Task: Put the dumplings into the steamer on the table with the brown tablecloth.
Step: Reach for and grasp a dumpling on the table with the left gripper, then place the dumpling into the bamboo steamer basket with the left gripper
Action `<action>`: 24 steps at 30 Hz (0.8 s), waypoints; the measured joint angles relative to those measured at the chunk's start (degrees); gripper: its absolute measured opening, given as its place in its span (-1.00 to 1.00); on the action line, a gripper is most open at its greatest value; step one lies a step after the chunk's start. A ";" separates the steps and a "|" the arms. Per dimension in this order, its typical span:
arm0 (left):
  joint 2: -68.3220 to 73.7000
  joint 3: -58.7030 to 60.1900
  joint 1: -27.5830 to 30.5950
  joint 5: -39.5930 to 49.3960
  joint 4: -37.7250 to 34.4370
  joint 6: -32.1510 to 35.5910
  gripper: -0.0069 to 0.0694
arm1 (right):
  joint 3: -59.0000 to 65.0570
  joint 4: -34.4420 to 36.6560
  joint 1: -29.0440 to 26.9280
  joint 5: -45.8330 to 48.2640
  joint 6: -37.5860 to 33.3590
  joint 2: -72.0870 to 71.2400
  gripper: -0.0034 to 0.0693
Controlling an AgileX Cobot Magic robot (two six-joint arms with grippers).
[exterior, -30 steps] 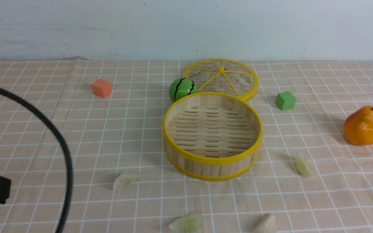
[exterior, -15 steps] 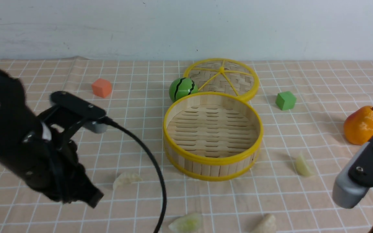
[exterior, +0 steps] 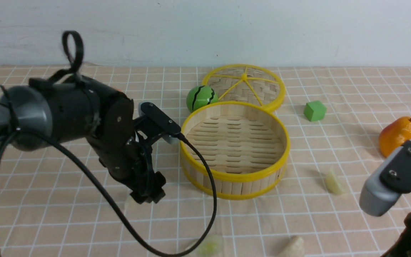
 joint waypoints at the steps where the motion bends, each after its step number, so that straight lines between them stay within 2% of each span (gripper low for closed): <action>1: 0.89 0.00 0.00 -1.67 0.33 0.00 0.69 | 0.00 0.00 0.00 0.00 0.00 0.00 -0.93; 7: 4.59 -0.18 0.00 -5.07 1.06 0.00 0.56 | 0.00 0.12 0.00 0.00 0.00 0.00 -0.93; 10: 5.34 -0.18 0.00 -3.45 1.13 0.00 0.30 | 0.00 0.12 0.00 -0.15 0.00 0.00 -0.92; 11: 5.44 -0.23 0.00 -3.34 1.13 0.00 0.28 | 0.00 0.12 0.00 -0.15 0.00 0.00 -0.92; 13: 5.63 -0.23 0.00 -1.28 1.23 0.00 -0.01 | 0.00 0.16 0.00 -1.32 0.00 0.00 -0.92; 17: 5.75 -0.43 0.00 0.32 1.43 -1.61 -0.35 | 0.00 0.16 0.00 -3.29 0.00 0.00 -0.91; 24: 5.39 -8.17 -0.57 9.20 1.71 -10.09 -0.35 | 0.00 0.16 0.00 -3.91 0.00 0.00 -0.90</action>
